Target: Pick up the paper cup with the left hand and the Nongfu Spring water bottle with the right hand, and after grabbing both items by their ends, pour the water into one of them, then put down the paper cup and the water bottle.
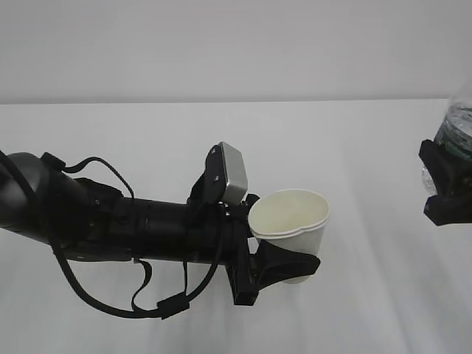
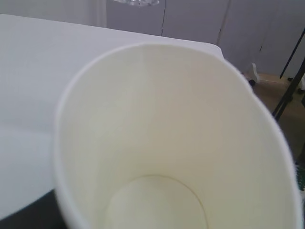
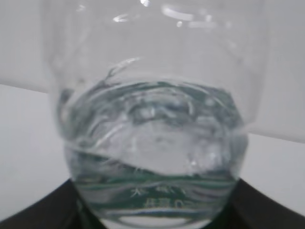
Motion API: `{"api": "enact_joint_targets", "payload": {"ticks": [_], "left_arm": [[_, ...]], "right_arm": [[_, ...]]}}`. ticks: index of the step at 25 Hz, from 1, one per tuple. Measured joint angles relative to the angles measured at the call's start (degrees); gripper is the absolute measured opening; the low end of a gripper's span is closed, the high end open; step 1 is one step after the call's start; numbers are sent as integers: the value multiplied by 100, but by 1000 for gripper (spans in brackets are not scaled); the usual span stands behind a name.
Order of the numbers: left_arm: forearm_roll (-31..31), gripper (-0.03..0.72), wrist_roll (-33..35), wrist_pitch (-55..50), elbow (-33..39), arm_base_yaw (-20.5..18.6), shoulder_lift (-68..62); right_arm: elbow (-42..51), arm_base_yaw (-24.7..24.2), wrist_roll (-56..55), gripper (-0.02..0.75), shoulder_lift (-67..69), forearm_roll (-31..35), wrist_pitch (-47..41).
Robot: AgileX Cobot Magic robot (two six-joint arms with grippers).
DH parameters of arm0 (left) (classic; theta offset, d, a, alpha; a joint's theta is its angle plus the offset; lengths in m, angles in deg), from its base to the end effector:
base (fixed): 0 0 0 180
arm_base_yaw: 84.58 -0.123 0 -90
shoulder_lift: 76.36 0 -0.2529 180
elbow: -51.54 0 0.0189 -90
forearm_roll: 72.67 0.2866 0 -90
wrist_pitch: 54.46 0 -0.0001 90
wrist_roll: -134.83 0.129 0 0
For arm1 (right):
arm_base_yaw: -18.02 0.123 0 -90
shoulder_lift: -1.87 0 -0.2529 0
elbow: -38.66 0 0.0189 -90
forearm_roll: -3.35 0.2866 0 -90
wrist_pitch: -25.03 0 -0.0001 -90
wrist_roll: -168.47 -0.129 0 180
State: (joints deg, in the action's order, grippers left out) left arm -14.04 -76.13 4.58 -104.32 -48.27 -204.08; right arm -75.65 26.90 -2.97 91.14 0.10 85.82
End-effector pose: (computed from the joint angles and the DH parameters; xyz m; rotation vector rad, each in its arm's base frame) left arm 0.2573 -0.3062 0.0478 1.2507 1.5202 -1.1027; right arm 0.2595 0.0470 0.1147 -0.3090 1.6149 0.0238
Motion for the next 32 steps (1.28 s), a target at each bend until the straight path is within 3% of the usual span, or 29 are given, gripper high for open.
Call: {"api": "enact_joint_targets", "payload": {"ticks": [23,32], "left_arm": [[10,438,-107,-317,-448,10,-116],[10,438,-107,-317,-448,10,-134]], "right_arm": [[-873,0,550,397,0,-395,-2055],[-874,0,847,397,0,-402,-2222]]}}
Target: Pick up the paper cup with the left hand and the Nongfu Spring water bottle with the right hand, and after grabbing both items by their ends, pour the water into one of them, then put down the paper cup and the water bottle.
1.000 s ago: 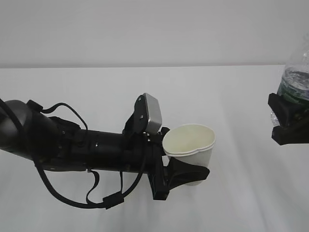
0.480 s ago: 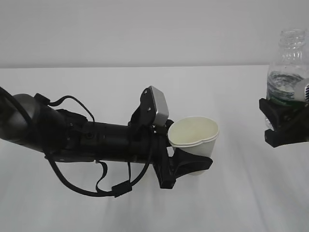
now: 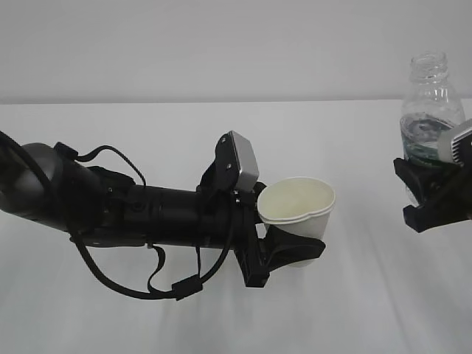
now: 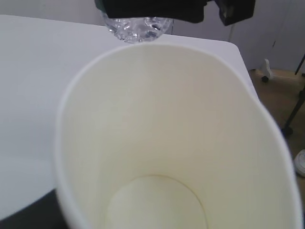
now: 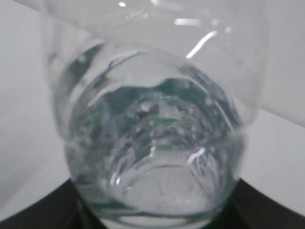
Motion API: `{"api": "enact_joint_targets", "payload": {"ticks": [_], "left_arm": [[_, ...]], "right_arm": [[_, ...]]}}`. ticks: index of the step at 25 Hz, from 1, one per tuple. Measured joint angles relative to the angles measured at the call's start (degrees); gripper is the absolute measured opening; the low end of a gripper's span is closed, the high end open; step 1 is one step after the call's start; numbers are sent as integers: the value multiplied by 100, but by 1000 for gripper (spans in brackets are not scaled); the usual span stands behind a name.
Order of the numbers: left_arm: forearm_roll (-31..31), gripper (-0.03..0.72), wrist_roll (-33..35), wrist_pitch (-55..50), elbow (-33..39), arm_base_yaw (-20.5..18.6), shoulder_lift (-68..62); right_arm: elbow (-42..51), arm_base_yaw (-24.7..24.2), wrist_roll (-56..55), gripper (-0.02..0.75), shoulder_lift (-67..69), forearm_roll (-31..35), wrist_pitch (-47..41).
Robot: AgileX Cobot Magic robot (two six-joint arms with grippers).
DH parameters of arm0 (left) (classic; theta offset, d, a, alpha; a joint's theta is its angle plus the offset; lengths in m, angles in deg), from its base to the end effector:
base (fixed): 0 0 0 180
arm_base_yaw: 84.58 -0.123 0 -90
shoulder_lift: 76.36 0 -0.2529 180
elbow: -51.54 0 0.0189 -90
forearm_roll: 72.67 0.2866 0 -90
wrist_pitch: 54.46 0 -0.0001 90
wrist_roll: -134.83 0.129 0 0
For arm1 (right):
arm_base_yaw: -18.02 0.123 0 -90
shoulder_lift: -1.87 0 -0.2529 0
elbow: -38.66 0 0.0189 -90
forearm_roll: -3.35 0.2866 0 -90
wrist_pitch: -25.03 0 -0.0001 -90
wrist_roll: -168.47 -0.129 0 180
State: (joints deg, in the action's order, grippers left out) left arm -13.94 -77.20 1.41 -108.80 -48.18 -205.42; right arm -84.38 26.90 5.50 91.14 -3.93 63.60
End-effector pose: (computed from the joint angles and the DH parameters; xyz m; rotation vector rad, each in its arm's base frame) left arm 0.2753 -0.3163 0.0511 1.2500 1.5230 -1.0544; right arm 0.2891 0.0555 0.1086 -0.5649 1.7962 -0.0913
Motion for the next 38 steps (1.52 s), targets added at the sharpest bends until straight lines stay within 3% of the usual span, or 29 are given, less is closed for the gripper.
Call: {"api": "enact_joint_targets", "payload": {"ticks": [38], "left_arm": [[380,438,-188,-456,-796,207,-294]], "right_arm": [[0,0,1956,397,0,-5,35]]}}
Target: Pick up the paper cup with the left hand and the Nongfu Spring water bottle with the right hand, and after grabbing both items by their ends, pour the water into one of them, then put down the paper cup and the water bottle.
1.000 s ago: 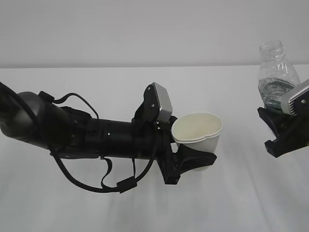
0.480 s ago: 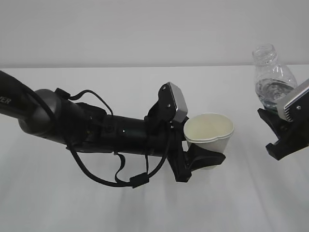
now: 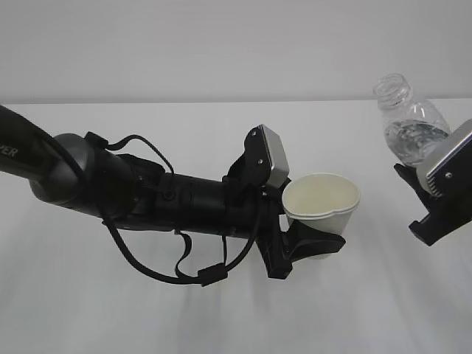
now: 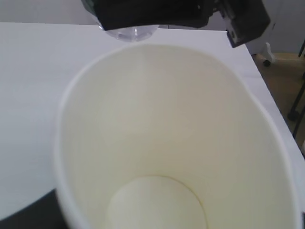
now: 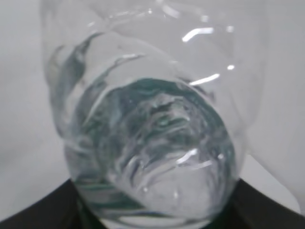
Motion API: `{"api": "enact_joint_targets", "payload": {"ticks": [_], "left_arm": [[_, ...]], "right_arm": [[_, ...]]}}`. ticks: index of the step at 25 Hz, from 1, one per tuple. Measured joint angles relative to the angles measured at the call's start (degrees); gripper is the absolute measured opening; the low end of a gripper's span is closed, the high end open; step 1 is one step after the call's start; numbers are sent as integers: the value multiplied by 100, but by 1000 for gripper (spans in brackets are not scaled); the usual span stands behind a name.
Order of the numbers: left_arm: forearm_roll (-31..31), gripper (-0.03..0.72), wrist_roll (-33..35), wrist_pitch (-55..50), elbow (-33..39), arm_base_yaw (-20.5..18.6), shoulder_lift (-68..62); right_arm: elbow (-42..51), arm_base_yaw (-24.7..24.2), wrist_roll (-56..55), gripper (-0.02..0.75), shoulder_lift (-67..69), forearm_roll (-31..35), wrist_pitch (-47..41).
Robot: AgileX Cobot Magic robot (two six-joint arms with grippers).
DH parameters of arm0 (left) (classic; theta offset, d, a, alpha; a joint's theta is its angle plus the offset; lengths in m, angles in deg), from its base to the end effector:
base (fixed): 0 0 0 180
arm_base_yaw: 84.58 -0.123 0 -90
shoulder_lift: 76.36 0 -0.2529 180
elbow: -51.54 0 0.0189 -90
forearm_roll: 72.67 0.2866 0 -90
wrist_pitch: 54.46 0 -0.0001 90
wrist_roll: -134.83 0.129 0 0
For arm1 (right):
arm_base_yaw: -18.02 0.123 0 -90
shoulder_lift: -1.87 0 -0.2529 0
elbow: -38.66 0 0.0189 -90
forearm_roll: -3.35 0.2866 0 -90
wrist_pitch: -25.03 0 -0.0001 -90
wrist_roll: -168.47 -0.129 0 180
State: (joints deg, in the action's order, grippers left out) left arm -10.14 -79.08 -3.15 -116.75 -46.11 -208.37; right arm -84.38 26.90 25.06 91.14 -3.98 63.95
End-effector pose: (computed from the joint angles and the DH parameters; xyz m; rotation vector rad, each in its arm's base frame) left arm 0.2884 -0.3432 0.0535 1.3395 1.4822 -1.0048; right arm 0.2893 0.0556 0.1093 -0.8656 1.6788 -0.3252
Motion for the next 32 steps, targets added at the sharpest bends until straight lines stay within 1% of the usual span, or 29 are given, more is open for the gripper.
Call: {"api": "enact_joint_targets", "payload": {"ticks": [9,18,32], "left_arm": [[20,438,0,0,0,0,0],[32,438,0,-8,0,0,0],[54,437,-4,-8,0,0,0]], "right_arm": [[0,0,648,397,0,0,12],[0,0,887,397,0,0,12],[0,0,1550,397,0,10,12]]}}
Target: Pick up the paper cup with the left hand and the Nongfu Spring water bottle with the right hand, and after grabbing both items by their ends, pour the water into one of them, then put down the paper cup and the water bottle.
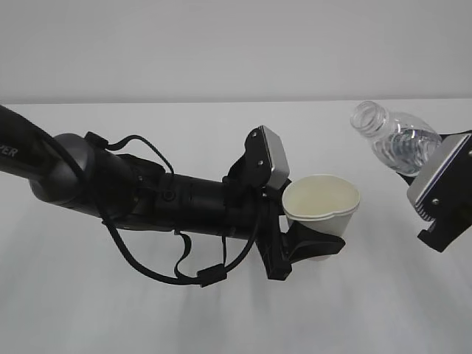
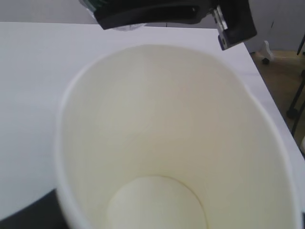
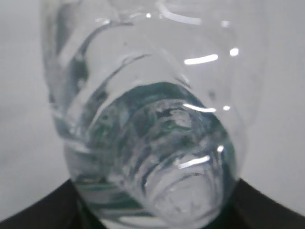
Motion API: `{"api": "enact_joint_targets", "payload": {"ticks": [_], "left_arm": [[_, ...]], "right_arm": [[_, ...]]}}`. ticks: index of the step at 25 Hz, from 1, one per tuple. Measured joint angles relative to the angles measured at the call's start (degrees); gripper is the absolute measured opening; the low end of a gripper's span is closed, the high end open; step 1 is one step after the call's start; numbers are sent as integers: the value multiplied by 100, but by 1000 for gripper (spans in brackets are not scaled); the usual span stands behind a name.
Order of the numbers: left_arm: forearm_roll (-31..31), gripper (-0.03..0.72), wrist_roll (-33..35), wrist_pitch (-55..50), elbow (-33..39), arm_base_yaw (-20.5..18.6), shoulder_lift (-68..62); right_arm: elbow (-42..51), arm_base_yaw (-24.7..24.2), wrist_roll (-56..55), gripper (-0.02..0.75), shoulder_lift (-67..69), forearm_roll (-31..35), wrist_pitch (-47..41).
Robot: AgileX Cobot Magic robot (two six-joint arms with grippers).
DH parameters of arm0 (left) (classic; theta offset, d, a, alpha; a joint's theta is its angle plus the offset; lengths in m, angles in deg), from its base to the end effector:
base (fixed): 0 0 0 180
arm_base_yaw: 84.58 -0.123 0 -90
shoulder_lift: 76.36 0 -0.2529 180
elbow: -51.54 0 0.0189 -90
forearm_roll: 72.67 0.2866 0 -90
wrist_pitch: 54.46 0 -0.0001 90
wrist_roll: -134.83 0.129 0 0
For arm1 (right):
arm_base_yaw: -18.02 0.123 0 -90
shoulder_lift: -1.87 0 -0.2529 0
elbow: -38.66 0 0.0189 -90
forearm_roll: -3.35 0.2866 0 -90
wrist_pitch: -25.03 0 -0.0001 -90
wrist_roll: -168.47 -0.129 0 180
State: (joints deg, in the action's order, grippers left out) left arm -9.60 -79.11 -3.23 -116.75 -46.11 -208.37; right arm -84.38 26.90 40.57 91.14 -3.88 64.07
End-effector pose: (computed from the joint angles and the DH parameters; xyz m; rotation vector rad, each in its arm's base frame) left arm 0.2877 -0.3430 0.0528 1.3502 1.4800 -1.0032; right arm 0.2894 0.0555 0.1096 -1.0924 1.5616 -0.5096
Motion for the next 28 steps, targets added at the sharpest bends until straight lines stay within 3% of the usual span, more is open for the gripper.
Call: {"api": "enact_joint_targets", "payload": {"ticks": [28], "left_arm": [[232,437,-43,0,0,0,0]], "right_arm": [[0,0,1363,397,0,261,0]]}}
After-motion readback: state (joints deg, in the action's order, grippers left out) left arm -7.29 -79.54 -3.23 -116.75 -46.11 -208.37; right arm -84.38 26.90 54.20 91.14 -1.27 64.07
